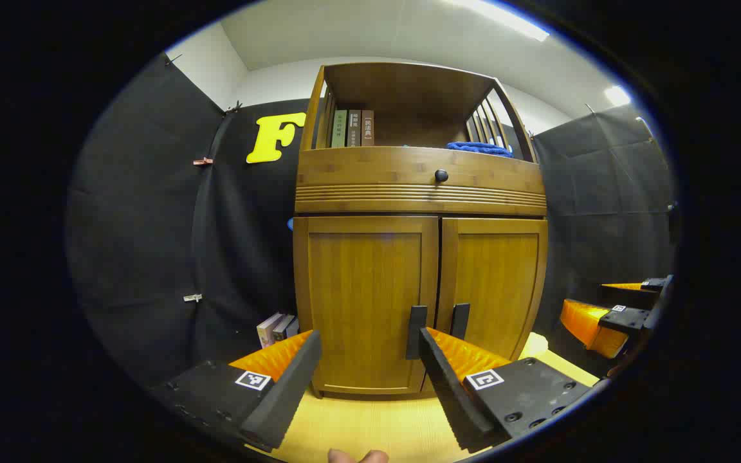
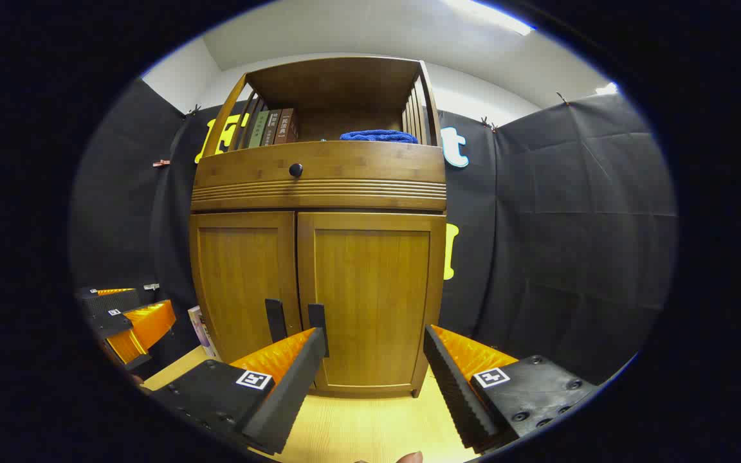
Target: Open the right door of the double-door shoe cabinet with the right hand, and open the left door with the left hand.
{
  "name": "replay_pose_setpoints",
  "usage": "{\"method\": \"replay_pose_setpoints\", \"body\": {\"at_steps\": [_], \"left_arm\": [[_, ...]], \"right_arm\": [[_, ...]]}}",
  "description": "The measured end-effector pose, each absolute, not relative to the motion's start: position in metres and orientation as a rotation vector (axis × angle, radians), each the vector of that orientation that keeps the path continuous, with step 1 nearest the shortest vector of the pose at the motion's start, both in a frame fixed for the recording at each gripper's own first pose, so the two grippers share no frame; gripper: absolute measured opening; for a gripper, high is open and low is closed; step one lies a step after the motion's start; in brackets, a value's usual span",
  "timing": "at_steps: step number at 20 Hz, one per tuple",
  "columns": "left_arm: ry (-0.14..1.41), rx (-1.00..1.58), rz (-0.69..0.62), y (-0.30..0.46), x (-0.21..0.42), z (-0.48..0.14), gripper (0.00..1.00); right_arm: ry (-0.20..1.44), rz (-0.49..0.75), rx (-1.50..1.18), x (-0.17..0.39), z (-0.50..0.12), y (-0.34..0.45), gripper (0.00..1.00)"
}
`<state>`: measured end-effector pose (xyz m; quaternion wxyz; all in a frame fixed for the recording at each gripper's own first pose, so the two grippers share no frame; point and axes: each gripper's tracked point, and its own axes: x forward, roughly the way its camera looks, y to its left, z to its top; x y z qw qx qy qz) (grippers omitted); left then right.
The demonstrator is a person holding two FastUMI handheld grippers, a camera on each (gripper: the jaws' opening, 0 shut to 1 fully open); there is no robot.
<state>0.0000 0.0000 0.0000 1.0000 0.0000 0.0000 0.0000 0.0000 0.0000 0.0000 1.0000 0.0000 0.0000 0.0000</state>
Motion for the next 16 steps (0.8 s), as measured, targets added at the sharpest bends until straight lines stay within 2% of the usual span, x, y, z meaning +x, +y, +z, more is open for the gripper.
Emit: {"method": "replay_pose_setpoints", "body": {"at_steps": [4,10,16], "left_arm": [[0.004,0.001,0.001,0.0018,0.0003,0.0001,0.94],[0.007,0.002,0.0,0.0032,0.0017,0.0007,0.92],[0.007,0.004,-0.001,0.0027,0.0044,0.0017,0.94]], "right_arm": [[-0.004,-0.002,-0.001,0.002,0.0016,0.0017,0.99],[-0.004,-0.005,0.003,0.0021,0.0012,0.0013,0.97],[-0.006,-0.001,0.008,0.0044,0.0018,0.0026,0.99]]}}
